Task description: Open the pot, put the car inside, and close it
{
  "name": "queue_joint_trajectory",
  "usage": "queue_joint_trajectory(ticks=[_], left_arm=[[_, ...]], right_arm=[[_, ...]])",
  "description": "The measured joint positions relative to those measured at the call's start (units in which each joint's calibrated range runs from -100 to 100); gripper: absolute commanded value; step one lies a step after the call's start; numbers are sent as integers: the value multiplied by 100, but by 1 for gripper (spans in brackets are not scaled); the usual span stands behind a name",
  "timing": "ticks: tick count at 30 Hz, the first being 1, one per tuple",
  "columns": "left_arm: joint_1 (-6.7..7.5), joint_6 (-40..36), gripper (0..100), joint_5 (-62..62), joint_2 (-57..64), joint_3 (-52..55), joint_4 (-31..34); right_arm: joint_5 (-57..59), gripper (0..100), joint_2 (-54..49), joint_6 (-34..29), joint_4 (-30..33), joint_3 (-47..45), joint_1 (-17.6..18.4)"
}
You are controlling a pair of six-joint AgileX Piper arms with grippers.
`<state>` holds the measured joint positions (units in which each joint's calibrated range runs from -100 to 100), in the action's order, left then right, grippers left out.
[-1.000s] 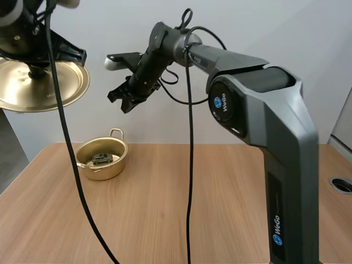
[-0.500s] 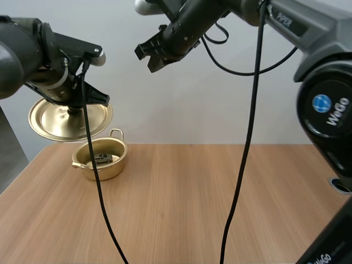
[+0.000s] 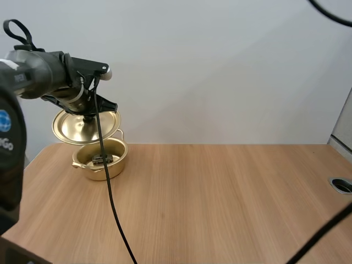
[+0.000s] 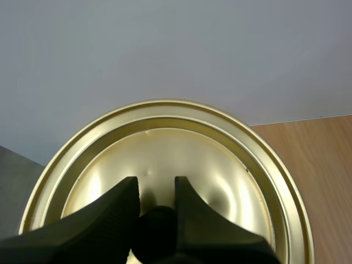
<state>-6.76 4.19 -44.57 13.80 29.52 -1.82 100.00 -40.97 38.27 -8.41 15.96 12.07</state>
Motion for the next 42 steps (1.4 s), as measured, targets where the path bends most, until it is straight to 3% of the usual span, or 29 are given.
queue_joint_trajectory(ticks=[6, 16, 25, 42], left_arm=[[0, 90, 0, 566, -640, 0, 0], [8, 219, 0, 1338, -1381, 10, 0], [135, 219, 0, 1105, -1545, -130, -113], [142, 251, 0, 919, -2114, -290, -46]], right_arm=[[0, 0, -464, -457, 442, 0, 0], [-6, 0, -588, -457, 875, 0, -38], [-6, 0, -588, -478, 798, 0, -201], [-6, 0, -768, -567, 794, 0, -201]])
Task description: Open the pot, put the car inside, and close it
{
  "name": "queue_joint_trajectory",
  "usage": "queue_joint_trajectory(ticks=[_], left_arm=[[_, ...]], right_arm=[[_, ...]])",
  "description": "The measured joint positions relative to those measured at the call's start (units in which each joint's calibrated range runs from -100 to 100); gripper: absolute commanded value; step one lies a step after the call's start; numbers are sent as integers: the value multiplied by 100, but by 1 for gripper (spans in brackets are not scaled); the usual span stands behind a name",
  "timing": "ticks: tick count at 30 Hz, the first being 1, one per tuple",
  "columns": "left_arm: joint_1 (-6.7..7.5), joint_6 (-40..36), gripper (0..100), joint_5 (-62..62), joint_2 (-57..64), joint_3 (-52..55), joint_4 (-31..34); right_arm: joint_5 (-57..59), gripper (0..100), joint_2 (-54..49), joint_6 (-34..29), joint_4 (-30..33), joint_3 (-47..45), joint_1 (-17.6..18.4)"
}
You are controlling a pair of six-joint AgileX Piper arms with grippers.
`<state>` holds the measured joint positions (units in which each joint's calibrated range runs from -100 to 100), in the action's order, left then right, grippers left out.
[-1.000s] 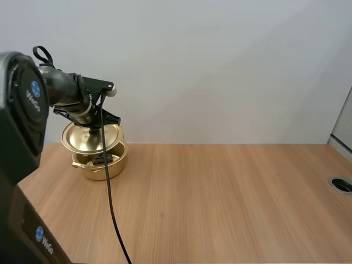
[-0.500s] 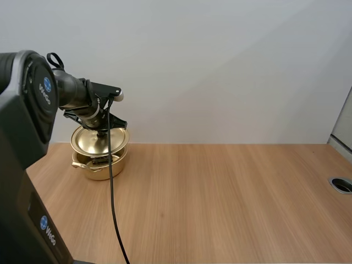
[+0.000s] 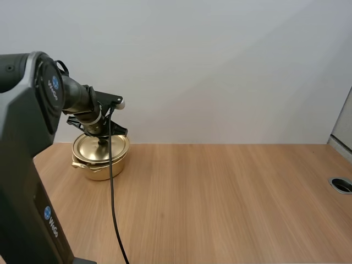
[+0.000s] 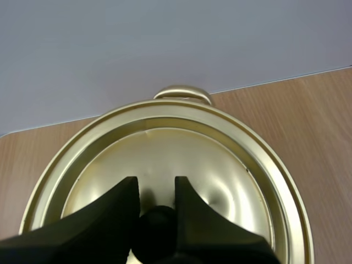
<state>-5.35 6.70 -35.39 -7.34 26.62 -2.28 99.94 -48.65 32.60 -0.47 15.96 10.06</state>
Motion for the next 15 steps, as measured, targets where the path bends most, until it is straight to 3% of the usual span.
queue_joint_trajectory(ticks=[15], left_arm=[[0, -69, 0, -19, -319, -114, -21]], right_arm=[[0, 0, -213, 0, 0, 0, 0]])
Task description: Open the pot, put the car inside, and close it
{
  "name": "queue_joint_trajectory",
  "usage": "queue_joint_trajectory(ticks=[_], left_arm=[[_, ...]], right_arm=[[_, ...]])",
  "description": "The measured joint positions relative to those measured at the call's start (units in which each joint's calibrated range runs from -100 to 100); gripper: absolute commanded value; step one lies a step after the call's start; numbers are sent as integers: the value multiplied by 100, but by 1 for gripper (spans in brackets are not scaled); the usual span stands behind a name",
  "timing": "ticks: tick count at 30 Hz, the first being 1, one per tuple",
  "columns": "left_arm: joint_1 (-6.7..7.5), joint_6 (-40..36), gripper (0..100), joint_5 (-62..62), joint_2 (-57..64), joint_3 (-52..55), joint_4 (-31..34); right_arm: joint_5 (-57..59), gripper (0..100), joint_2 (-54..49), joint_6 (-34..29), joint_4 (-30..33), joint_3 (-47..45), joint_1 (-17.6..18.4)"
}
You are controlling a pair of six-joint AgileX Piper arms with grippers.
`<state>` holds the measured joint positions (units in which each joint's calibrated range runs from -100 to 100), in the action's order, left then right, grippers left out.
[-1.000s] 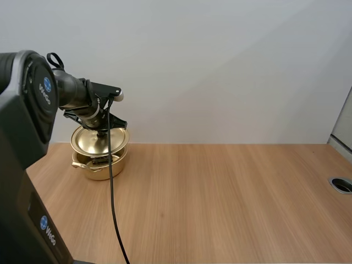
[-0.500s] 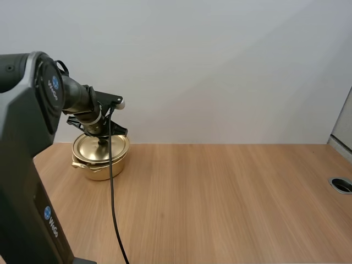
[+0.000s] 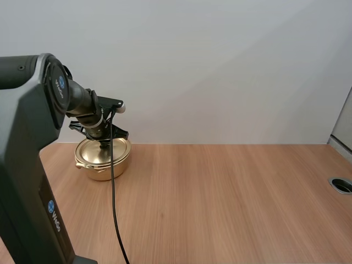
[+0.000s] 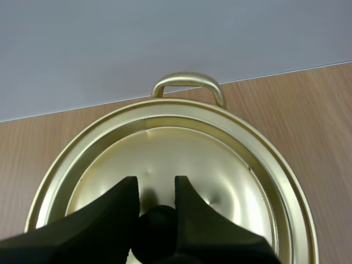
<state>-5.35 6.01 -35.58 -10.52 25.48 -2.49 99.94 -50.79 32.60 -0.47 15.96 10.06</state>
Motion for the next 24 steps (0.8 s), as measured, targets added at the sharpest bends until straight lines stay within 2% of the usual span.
queue_joint_trajectory(ticks=[14, 15, 17, 19, 23, 24], left_arm=[[0, -26, 0, -110, -5, 0, 14], [0, -88, 3, -110, -5, 0, 15], [0, -208, 17, -128, -5, 0, 64], [0, -313, 38, -128, -5, 0, 136], [0, -325, 100, -70, -15, 0, 318], [0, -325, 100, -54, -15, 0, 387]], right_arm=[[0, 0, 0, 0, 0, 0, 0], [0, 0, 0, 0, 0, 0, 0], [0, 0, 0, 0, 0, 0, 0], [0, 0, 12, 0, 0, 0, 0], [0, 0, 12, 0, 0, 0, 0], [0, 0, 12, 0, 0, 0, 0]])
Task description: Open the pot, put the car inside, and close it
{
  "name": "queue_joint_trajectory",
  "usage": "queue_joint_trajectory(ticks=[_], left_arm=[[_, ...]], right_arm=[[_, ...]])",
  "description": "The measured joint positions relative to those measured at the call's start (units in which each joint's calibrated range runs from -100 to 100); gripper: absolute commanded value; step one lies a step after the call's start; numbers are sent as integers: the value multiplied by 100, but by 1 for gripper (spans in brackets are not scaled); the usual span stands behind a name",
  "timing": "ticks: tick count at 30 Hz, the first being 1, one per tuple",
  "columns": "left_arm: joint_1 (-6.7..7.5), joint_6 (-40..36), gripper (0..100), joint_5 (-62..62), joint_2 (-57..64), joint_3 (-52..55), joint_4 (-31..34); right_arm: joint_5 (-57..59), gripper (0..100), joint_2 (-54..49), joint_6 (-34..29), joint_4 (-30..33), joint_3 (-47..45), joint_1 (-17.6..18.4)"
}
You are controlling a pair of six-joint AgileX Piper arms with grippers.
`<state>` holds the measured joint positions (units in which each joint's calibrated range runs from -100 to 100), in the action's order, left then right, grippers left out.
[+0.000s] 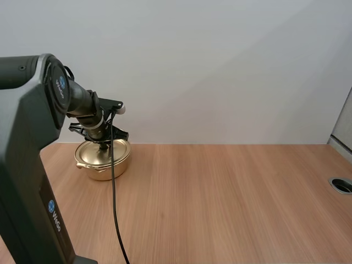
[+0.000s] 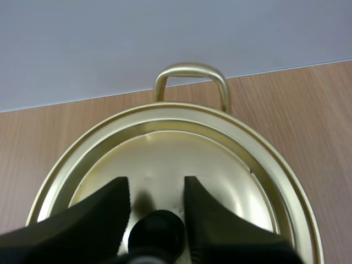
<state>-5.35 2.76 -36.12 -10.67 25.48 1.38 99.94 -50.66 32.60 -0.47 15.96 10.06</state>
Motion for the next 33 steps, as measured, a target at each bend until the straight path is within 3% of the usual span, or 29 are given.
queue_joint_trajectory(ticks=[9, 18, 20, 21, 22, 26, 33], left_arm=[[0, 68, 100, 340, 244, 0, 723], [0, -167, 100, 217, 674, -502, 769], [-14, -49, 48, 217, 761, -559, 812], [-23, -12, 12, 217, 798, -571, 812], [-41, 4, 2, 217, 807, -585, 812], [-139, -242, 1, 552, 872, -585, 818], [-149, -569, 1, 866, 1188, -585, 818]], right_arm=[[0, 0, 0, 0, -163, 0, 0], [0, 0, 0, 0, -163, 0, 0], [0, 0, 0, -10, -163, 0, 0], [0, 0, 0, -50, -163, 0, 0], [0, 0, 0, -125, -139, 0, 0], [0, 0, 0, -475, -109, 0, 0], [0, 0, 60, -1095, 321, 0, 0]])
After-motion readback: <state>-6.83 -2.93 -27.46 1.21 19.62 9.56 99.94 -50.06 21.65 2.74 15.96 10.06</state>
